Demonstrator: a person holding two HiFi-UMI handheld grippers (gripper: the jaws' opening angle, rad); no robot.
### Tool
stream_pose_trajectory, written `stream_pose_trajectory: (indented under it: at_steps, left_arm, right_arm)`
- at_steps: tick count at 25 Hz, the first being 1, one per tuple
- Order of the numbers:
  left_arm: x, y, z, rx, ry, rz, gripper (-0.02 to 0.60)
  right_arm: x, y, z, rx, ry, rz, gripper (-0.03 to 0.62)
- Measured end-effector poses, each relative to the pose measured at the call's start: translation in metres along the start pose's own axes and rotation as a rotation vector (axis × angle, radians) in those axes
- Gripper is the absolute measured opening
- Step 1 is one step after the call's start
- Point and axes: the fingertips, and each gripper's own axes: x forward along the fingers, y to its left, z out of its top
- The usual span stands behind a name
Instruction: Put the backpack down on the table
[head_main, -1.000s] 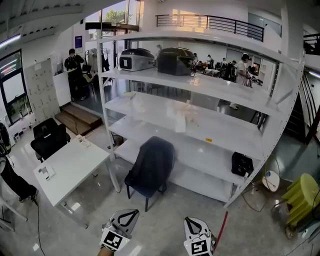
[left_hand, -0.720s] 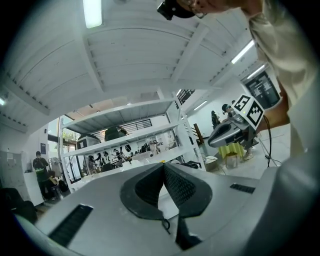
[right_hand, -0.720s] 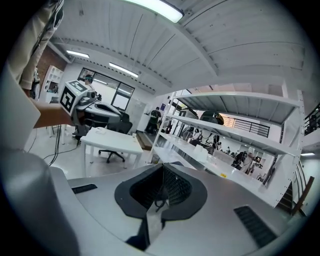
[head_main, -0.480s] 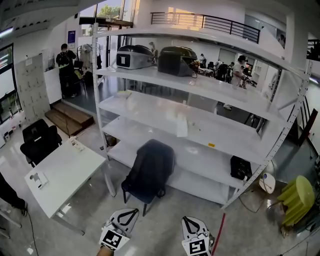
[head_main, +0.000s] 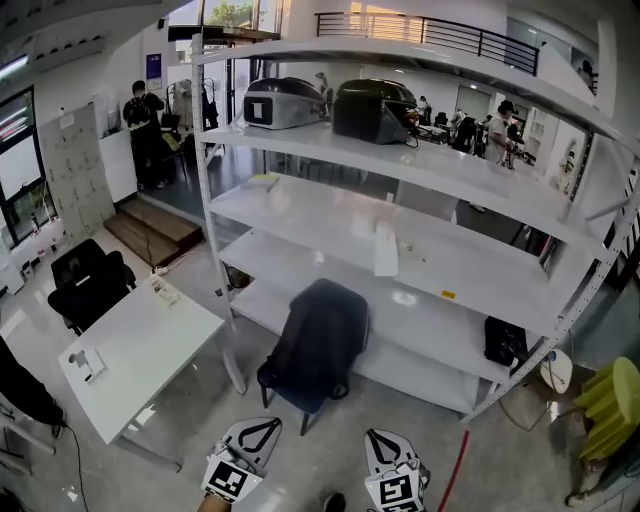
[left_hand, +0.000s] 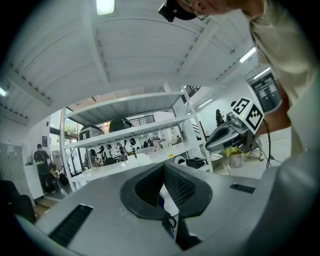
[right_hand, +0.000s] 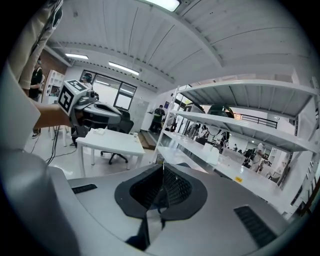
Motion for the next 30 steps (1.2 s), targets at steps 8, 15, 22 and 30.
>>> stream_pose_trajectory:
  at_steps: [8, 15, 22, 30]
  left_arm:
    - [0.063, 0.033, 0.002, 0.030, 0.041, 0.043, 0.014]
    - [0.122, 0.039, 0.004, 0.067, 0.085, 0.069, 0.014]
    - [0.167, 0.046, 0.006, 0.066, 0.099, 0.060, 0.014]
    - [0.213, 0.069, -0.012, 0.063, 0.107, 0.001, 0.014]
  right_arm:
    - [0.063, -0.051, 0.003, 0.019, -0.049, 0.060, 0.026]
    - [0.104, -0.105, -0.010, 0.030, -0.086, 0.096, 0.026]
    - [0.130, -0.142, -0.024, 0.065, -0.086, 0.092, 0.026]
    - [0.167, -0.165, -0.035, 0.095, -0.053, 0.063, 0.026]
